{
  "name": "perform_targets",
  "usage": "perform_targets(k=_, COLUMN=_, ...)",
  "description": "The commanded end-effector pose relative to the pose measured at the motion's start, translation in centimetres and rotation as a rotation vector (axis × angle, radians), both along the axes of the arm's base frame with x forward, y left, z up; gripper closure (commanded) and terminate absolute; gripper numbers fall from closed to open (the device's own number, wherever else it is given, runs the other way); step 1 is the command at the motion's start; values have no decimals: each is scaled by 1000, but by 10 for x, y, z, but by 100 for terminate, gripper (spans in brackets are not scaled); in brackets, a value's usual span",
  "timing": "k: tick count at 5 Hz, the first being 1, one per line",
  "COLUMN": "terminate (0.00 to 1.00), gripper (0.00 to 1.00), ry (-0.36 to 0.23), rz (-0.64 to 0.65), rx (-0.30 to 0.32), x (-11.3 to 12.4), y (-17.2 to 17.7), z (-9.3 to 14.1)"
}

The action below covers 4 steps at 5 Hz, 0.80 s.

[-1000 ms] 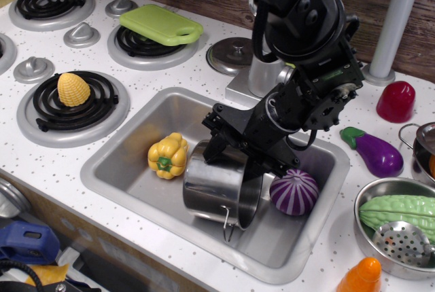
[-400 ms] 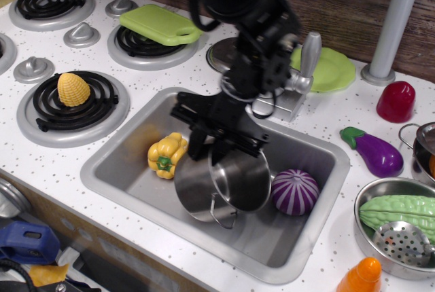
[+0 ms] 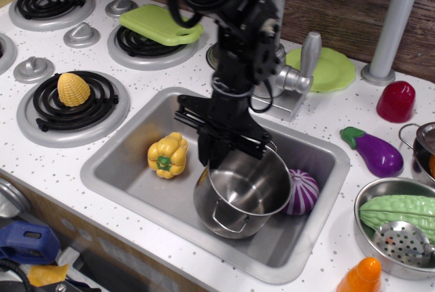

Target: Flip pot upright in sink

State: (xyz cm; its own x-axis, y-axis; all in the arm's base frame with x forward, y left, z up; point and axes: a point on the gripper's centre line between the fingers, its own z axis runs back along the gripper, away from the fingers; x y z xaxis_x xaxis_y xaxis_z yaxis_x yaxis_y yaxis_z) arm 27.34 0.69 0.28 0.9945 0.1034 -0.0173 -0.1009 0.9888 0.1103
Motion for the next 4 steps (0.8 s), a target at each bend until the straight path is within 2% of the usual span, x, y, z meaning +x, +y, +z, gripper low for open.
perform_targets(k=1, terminate=0, gripper=0, ry=-71, rz=-46, rx=-14, x=9, y=7, z=18)
perform_targets(k=2, terminate=0, gripper=0, ry=-74, rz=-84, rx=40, x=10, y=10, z=18)
perform_targets(k=3, terminate=0, gripper=0, ry=-99, rz=-136, rx=38, x=10, y=14, z=14)
perform_targets(k=4, terminate=0, gripper=0, ry=-99, rz=-136, rx=38, x=10, y=14, z=14)
